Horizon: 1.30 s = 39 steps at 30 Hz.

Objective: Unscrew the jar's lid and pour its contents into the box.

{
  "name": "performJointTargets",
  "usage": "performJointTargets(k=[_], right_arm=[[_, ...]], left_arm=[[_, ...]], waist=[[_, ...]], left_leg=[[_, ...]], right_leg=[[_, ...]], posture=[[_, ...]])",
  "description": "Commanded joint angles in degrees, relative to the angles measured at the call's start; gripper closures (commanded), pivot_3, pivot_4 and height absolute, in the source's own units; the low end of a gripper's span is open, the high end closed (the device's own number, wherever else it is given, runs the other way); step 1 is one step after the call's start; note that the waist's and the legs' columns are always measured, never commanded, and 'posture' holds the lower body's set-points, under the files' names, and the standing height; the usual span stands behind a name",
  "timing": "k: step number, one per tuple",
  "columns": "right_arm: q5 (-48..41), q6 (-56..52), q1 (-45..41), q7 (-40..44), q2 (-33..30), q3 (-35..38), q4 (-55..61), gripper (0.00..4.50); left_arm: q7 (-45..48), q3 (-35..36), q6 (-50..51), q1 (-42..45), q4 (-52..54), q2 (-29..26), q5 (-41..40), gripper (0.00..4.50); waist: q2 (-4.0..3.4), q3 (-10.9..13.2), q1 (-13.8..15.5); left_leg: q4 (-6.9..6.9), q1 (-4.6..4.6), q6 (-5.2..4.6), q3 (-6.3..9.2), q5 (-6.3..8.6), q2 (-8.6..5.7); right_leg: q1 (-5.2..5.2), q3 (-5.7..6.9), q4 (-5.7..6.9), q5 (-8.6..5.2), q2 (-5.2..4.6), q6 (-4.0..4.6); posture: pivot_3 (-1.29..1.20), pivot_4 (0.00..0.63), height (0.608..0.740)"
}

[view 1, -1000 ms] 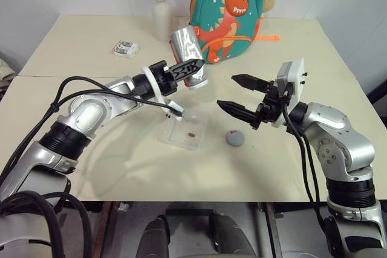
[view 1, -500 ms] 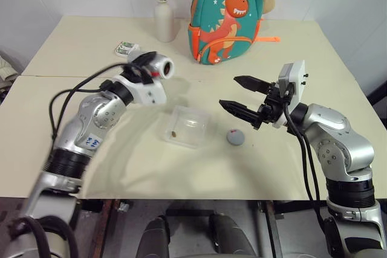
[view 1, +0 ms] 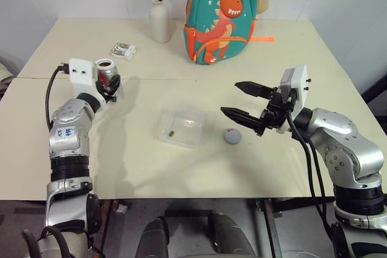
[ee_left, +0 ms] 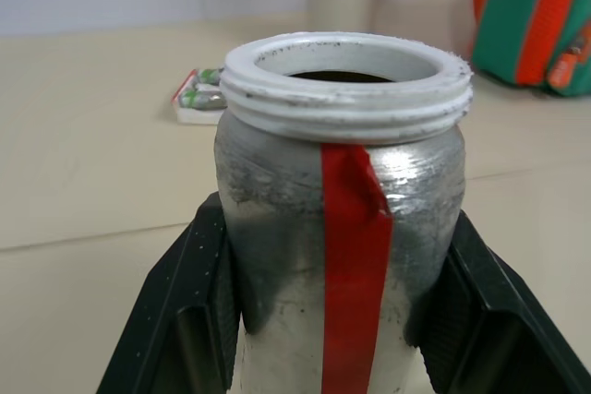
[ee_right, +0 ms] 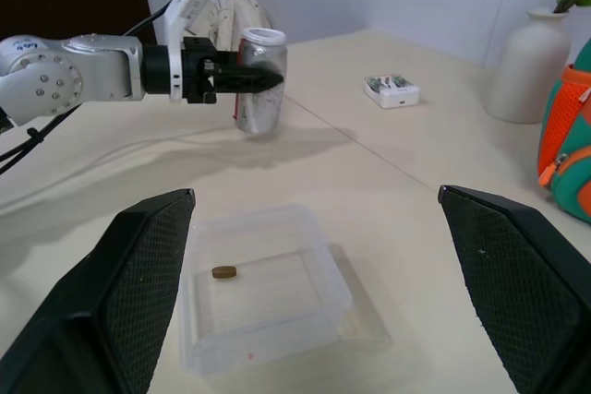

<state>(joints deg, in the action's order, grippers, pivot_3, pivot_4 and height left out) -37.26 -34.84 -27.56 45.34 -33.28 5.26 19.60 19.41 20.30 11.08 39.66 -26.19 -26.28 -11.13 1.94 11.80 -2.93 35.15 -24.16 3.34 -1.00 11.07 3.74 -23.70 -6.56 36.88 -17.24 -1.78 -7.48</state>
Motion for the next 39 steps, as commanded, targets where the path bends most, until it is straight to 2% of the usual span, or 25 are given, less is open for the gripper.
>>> performJointTargets(k=[1,6,8,14,23,33,37,39], right_arm=[[-1.16,0.0,0.07,-0.38,-1.01,1.75,2.74,0.04],[-1.19,-0.19,-0.39,-0.51,-1.12,1.96,3.07,0.04],[-1.16,-0.03,-0.49,-0.39,-1.16,1.86,2.95,0.0],[-0.99,0.38,-1.16,0.19,-0.83,1.26,2.03,0.0],[-0.22,1.23,-1.85,2.12,-1.02,0.17,0.58,0.0],[1.66,4.15,-2.78,7.55,-2.6,-0.35,-3.52,0.0],[2.75,5.63,-2.62,10.01,-3.63,-0.39,-4.66,0.0],[2.94,5.98,-2.33,11.41,-4.69,-0.05,-5.12,0.0]], left_arm=[[1.89,1.35,-5.47,2.28,-4.3,0.27,-2.68,2.48],[4.09,1.56,-8.11,1.33,-7.32,0.1,-4.52,2.48],[4.34,1.5,-8.88,0.58,-7.72,-0.39,-4.36,1.76],[4.97,0.43,-11.01,-1.51,-7.75,-2.12,-3.05,0.05],[6.11,0.37,-8.59,-5.31,-1.92,-3.8,-4.07,0.02],[9.53,2.5,-5.7,-18.69,13.65,-12.17,-4.13,0.02],[18.24,3.16,-10.56,-26.33,19.97,-17.07,-4.99,0.02],[24.1,4.34,-11.19,-29.16,22.92,-19.6,-7.87,0.02]], waist=[[0.0,0.0,0.01],[0.02,-0.01,-0.2],[0.02,-0.01,-0.23],[0.02,-0.01,-0.28],[0.02,-0.01,-0.33],[0.03,-0.01,-0.47],[0.03,-0.01,-0.47],[0.04,-0.01,-0.46]], left_leg=[[-0.01,0.0,0.01,0.0,0.01,0.0],[-0.03,-0.02,0.04,-0.01,0.03,0.0],[-0.06,-0.01,0.05,-0.01,0.04,0.0],[-0.08,0.0,0.07,-0.01,0.05,0.0],[-0.11,-0.01,0.09,-0.02,0.08,0.01],[-0.24,-0.01,0.11,-0.06,0.16,0.09],[-0.33,0.01,0.14,-0.16,0.21,0.13],[-0.46,0.02,0.14,-0.23,0.22,0.16]], right_leg=[[0.0,0.0,-0.01,0.0,0.0,0.0],[-0.01,0.0,-0.05,0.0,0.0,-0.01],[-0.01,0.0,-0.05,0.0,0.0,0.0],[-0.01,0.0,-0.07,0.0,0.0,0.0],[0.0,-0.01,-0.15,-0.01,0.0,0.01],[-0.01,0.0,-0.36,-0.05,0.0,0.09],[-0.03,0.0,-0.47,-0.2,-0.04,0.41],[-0.05,0.02,-0.62,-0.57,-0.11,1.16]], posture=[[0.0,0.15,0.74],[0.0,0.15,0.74],[0.0,0.15,0.74],[0.0,0.15,0.74],[0.0,0.15,0.74],[0.0,0.15,0.74],[0.0,0.15,0.74],[0.0,0.15,0.74]])
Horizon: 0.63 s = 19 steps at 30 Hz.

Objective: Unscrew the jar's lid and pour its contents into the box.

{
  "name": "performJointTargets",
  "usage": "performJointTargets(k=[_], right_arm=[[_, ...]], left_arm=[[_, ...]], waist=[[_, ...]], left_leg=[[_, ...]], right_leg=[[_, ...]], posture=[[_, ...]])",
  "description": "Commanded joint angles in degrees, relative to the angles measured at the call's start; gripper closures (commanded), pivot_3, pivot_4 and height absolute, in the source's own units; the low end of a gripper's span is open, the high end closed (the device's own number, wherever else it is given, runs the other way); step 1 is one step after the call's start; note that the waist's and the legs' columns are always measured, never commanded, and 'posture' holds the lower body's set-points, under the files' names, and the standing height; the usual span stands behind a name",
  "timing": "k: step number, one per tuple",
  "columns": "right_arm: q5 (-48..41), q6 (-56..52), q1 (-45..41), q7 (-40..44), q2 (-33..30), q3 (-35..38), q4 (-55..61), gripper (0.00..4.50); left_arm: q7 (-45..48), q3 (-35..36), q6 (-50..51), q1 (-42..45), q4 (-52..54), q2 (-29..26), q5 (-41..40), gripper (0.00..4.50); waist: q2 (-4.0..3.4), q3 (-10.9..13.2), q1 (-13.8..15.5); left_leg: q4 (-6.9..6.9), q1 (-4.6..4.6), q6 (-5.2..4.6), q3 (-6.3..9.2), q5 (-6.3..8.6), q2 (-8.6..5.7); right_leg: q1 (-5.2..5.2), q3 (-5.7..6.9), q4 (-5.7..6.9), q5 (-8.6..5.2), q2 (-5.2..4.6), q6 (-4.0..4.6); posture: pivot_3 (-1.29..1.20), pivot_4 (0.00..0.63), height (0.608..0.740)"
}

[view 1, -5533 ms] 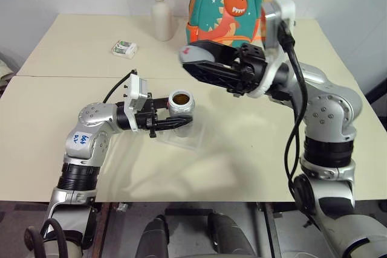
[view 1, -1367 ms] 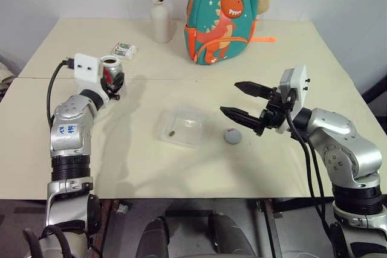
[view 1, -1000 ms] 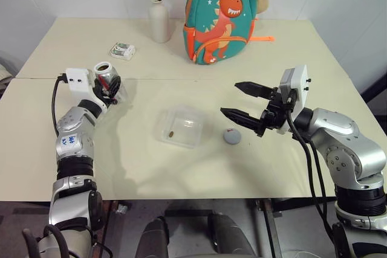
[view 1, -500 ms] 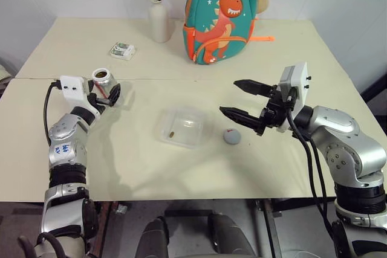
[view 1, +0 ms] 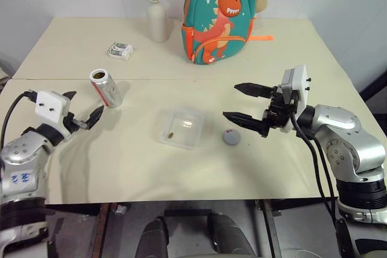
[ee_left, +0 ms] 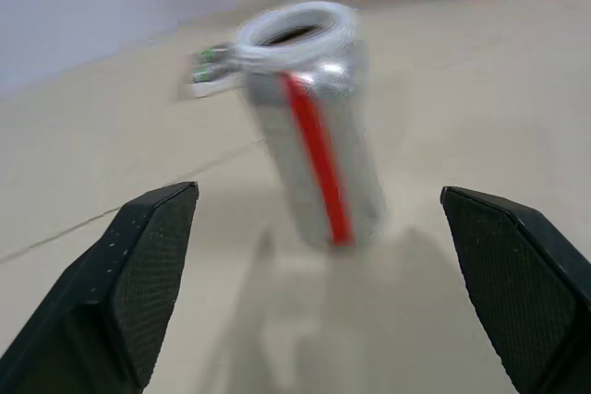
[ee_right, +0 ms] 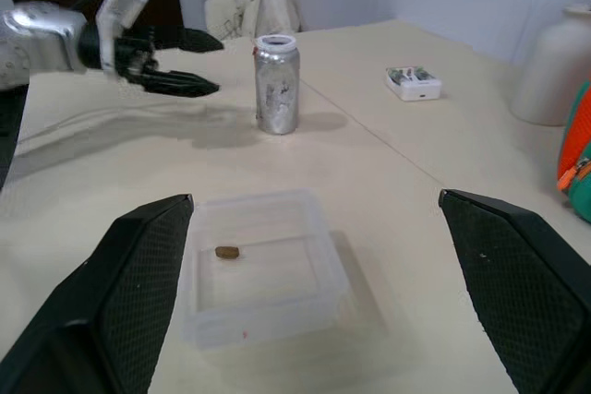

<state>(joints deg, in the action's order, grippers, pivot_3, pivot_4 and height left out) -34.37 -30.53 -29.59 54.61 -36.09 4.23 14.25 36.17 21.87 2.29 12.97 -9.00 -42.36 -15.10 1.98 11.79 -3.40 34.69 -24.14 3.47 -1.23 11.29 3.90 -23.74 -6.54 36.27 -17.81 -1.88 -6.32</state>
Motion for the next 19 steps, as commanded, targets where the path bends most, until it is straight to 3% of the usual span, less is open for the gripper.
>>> performJointTargets(k=[1,4,7,11,14,16,19], right_arm=[[0.11,1.81,-0.21,2.74,-2.4,1.09,0.03,0.0],[0.3,3.51,0.73,5.34,-4.3,2.07,-0.53,0.0],[0.88,4.93,2.37,8.0,-6.61,2.39,-0.87,0.0],[2.98,7.64,4.64,10.19,-9.59,2.7,-0.63,0.0],[2.08,7.72,5.63,10.22,-10.12,3.77,0.27,0.0],[2.35,8.5,6.48,9.53,-9.75,4.16,0.53,0.0],[1.67,7.95,7.35,7.93,-9.08,4.67,2.38,0.0]], left_arm=[[10.69,3.08,-2.94,-3.74,7.01,-4.89,-5.28,0.02],[24.3,1.66,0.09,-8.31,13.79,-10.57,-11.74,0.02],[30.14,-1.43,-0.38,-7.22,15.99,-13.49,-12.8,0.02],[29.15,-4.7,2.91,-0.48,16.18,-11.7,-14.29,0.02],[29.02,-4.64,4.6,-0.79,17.52,-10.69,-15.08,0.02],[28.33,-4.35,5.08,-1.46,17.62,-9.91,-14.96,0.02],[26.28,-3.91,6.79,-0.68,17.83,-8.91,-15.01,0.02]], waist=[[0.03,0.0,0.01],[0.04,-0.01,0.01],[0.03,-0.02,0.25],[0.04,-0.02,0.28],[0.04,-0.02,-0.33],[0.03,-0.01,-0.72],[0.04,-0.01,-1.07]], left_leg=[[-0.06,0.01,0.0,-0.04,0.0,0.01],[-0.32,0.01,0.0,-0.15,0.0,-0.01],[-0.56,0.03,-0.04,-0.25,0.02,-0.12],[-0.54,-0.01,-0.16,-0.3,0.08,-0.18],[-0.49,0.0,-0.22,-0.37,0.11,-0.17],[-0.49,0.04,-0.24,-0.37,0.13,-0.14],[-0.47,0.05,-0.24,-0.32,0.13,-0.07]], right_leg=[[0.0,0.0,-0.06,0.0,-0.04,0.02],[-0.01,0.01,-0.33,0.01,-0.16,0.05],[-0.02,0.09,-0.48,-0.05,-0.39,0.15],[-0.01,0.08,-0.56,-0.06,-0.41,0.15],[-0.02,-0.04,-0.54,0.06,-0.35,-0.15],[-0.03,-0.05,-0.46,0.43,-0.29,-0.95],[-0.09,-0.04,-0.31,0.4,-0.18,-0.95]], posture=[[0.0,0.15,0.74],[0.0,0.15,0.74],[0.0,0.15,0.74],[0.0,0.15,0.74],[0.0,0.15,0.74],[0.0,0.15,0.74],[0.0,0.15,0.74]])
